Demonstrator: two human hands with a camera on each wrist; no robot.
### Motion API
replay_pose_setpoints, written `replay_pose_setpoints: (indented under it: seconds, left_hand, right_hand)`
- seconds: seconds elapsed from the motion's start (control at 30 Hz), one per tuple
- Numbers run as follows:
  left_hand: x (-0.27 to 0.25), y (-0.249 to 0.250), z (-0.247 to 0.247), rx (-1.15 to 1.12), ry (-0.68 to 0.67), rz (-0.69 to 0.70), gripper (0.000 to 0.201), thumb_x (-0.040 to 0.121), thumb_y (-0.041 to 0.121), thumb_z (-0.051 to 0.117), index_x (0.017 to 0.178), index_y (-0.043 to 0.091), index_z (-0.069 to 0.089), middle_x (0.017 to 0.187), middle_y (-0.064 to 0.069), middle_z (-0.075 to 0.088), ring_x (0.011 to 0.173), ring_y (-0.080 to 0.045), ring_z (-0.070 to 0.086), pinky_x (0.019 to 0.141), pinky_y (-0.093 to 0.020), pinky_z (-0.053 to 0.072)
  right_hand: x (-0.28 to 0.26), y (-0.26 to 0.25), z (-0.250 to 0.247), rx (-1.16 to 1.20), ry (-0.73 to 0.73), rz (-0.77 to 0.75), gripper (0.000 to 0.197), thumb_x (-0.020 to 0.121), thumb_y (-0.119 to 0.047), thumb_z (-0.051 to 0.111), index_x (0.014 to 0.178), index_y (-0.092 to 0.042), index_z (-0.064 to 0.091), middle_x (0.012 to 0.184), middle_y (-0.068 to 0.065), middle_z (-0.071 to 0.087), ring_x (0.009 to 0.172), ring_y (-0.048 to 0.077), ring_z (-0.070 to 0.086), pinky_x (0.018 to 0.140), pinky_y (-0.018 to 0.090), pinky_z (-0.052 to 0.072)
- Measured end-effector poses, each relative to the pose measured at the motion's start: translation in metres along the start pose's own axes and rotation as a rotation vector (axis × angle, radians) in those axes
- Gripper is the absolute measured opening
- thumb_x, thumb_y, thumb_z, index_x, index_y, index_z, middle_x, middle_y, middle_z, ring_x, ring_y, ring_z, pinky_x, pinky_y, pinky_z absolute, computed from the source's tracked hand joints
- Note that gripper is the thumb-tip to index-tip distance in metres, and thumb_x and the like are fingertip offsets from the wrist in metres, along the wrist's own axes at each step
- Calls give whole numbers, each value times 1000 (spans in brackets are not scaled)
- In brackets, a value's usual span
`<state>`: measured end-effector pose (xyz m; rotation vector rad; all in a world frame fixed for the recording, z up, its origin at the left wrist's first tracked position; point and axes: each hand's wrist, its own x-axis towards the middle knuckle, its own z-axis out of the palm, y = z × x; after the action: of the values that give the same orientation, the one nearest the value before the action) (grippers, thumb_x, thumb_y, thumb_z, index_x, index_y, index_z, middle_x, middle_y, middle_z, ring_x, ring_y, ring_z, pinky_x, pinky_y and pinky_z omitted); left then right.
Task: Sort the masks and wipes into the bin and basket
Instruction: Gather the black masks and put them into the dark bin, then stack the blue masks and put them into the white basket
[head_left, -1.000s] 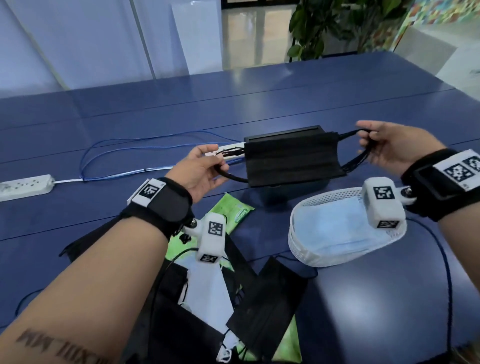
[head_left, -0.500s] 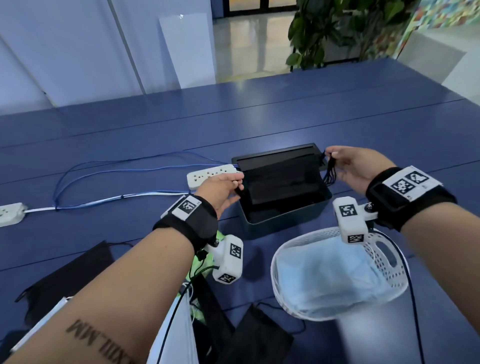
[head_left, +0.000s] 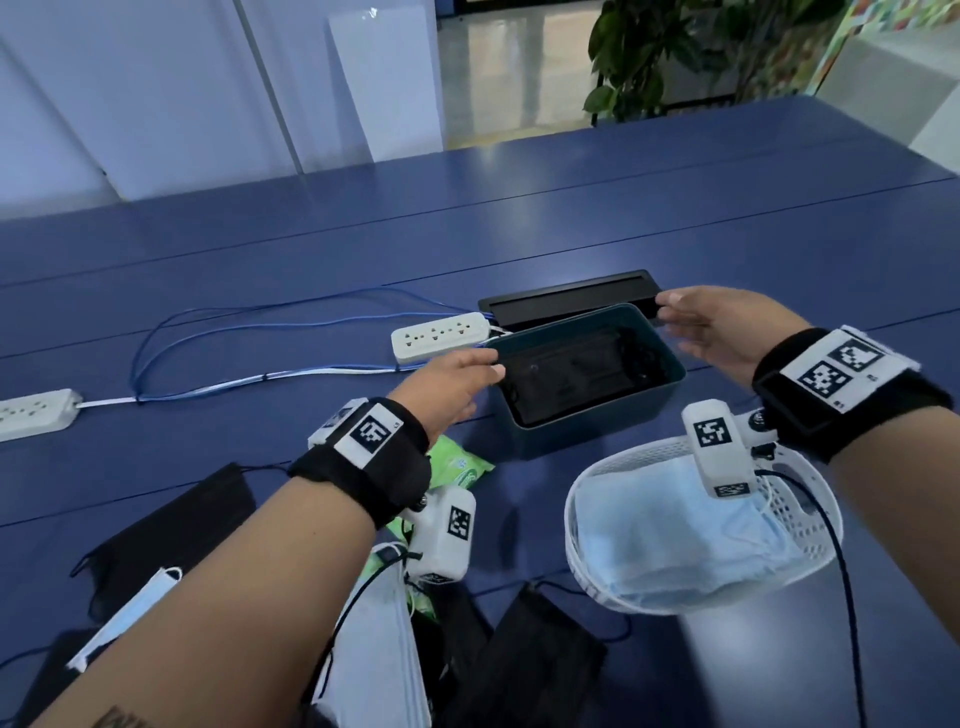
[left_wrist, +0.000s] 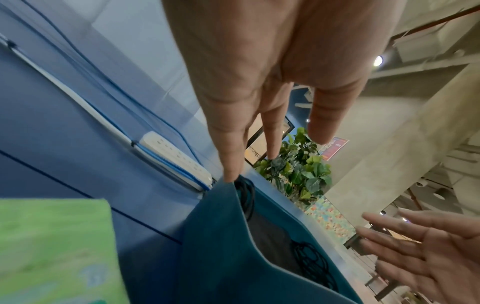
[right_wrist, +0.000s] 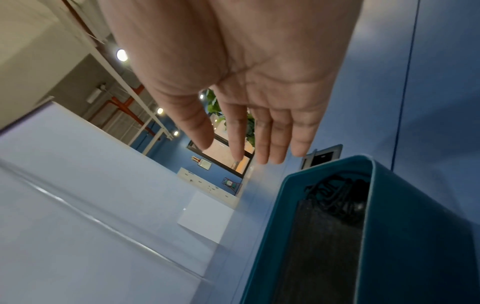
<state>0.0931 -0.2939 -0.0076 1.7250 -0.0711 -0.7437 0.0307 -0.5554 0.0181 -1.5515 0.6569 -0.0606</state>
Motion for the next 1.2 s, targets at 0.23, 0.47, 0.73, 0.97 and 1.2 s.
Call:
replay_pose_setpoints:
  seconds: [0.23,0.47,0.73,0.97,1.2]
  left_hand:
    - [-80,-38,-77,112,66,-48,12,96,18,51,99,25,60,96,0,62,83,-11,58,76,-24,45]
    - [-150,-87,-130,198,110,-171,8,92,25,59,100,25,60,96,2,65,85,-12,58,72,-24,41]
    - [-170,-167,-177,713,264,-364,46,84,37,67,125,18,54,123,-5,56,106,-19,57,87,-25,43]
    - [-187,-220,-211,553,477,-572,111,49,50,82,143,17,34,142,-20,38,128,-36,42,108,-40,37]
    - [-184,-239,-204,280,549,-413,98,65,20,86,145,12,29,134,-15,51,117,-31,54,98,-34,45]
  right_hand:
    - [-78,3,16,-135,-92,-159,16,97,-17,46,96,-22,62,93,-2,65,84,11,60,81,28,45]
    - [-151,40,70,-240,-257,-114,14,94,-15,52,97,-22,65,92,1,69,86,13,62,83,31,46]
    - [-167,125,155,-537,-581,160,7,91,-18,58,90,-16,64,76,-3,63,69,8,57,64,19,47]
    - [-166,161,207,-540,-550,399,8,90,-20,58,85,-16,55,80,1,51,63,10,48,49,19,41]
    - [-173,160,231,-958,-464,170,39,81,-35,70,62,-19,40,62,-4,42,52,10,40,46,20,30]
